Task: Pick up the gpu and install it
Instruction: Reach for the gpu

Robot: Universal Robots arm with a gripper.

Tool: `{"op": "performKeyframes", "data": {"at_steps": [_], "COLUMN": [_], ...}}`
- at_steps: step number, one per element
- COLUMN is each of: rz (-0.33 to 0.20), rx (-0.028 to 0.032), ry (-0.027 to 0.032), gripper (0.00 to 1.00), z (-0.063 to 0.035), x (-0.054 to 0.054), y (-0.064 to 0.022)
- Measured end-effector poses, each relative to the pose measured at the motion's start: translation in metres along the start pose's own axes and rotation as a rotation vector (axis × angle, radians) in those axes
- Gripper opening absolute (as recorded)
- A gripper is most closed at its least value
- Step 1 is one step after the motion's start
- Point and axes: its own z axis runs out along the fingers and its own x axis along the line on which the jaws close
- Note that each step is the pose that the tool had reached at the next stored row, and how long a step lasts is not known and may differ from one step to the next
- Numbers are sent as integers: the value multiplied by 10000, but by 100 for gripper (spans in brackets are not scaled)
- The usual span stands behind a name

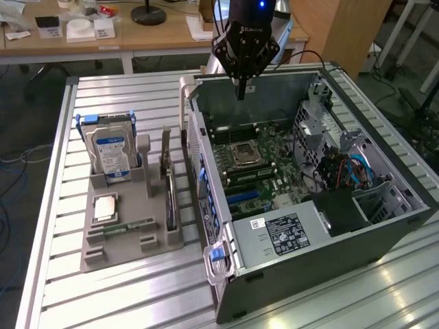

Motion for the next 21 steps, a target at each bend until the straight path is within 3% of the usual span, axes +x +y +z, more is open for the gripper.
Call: {"op": "performKeyframes", "data": {"at_steps": [7,21], "rz": [2,0], "rx": [-1,1], "ry": [-2,0], "gripper": [11,11], "z": [1,-3], "x": [9,190], "y": [0,-14]}}
